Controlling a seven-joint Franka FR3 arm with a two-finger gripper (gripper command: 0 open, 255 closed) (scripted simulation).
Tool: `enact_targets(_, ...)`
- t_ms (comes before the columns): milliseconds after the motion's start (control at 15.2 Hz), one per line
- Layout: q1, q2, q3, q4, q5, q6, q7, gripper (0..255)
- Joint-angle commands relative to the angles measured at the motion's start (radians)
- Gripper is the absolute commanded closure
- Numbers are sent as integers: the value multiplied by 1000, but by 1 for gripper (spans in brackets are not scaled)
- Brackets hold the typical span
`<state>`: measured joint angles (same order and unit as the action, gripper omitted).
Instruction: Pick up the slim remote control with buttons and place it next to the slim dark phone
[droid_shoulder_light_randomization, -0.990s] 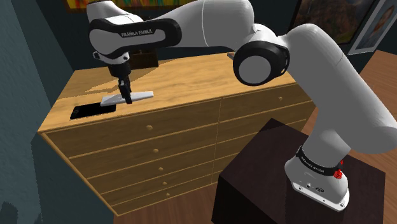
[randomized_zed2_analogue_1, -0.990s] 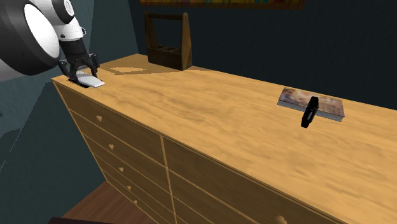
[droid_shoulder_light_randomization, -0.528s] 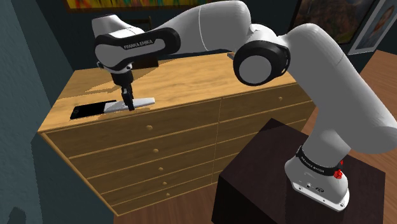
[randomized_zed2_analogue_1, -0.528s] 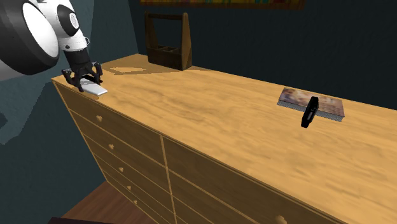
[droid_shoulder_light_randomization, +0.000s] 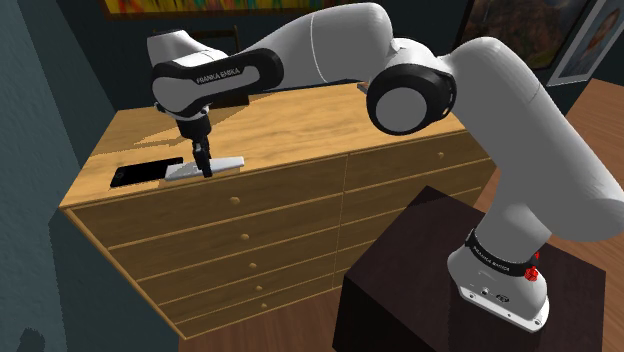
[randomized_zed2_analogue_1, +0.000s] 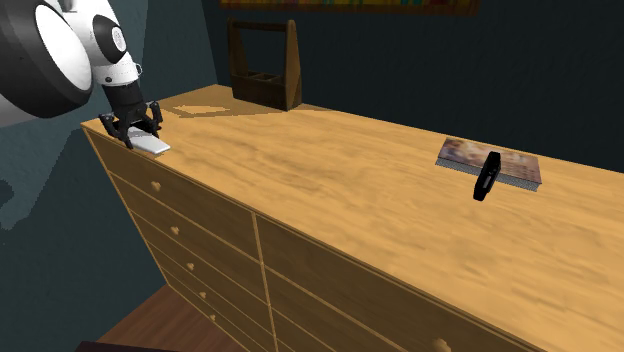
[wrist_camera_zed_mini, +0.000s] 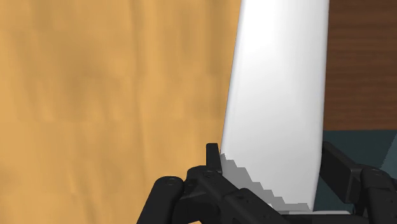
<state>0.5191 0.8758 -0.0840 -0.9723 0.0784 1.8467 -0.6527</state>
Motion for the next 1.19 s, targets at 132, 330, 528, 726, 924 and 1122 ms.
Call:
enact_targets(132, 0, 0, 0, 0, 0, 0, 0, 0)
enact_targets(330, 0, 0, 0, 0, 0, 0, 0, 0)
enact_targets(528, -2, -6, -1, 57, -1, -62, 2, 0)
enact_targets(726, -6, -1, -1, 126, -2, -126, 4, 0)
enact_targets(924, -6, -1, -1, 125, -2, -126, 4, 0)
enact_targets(1122, -6, -1, -1, 126, -2, -126, 4, 0)
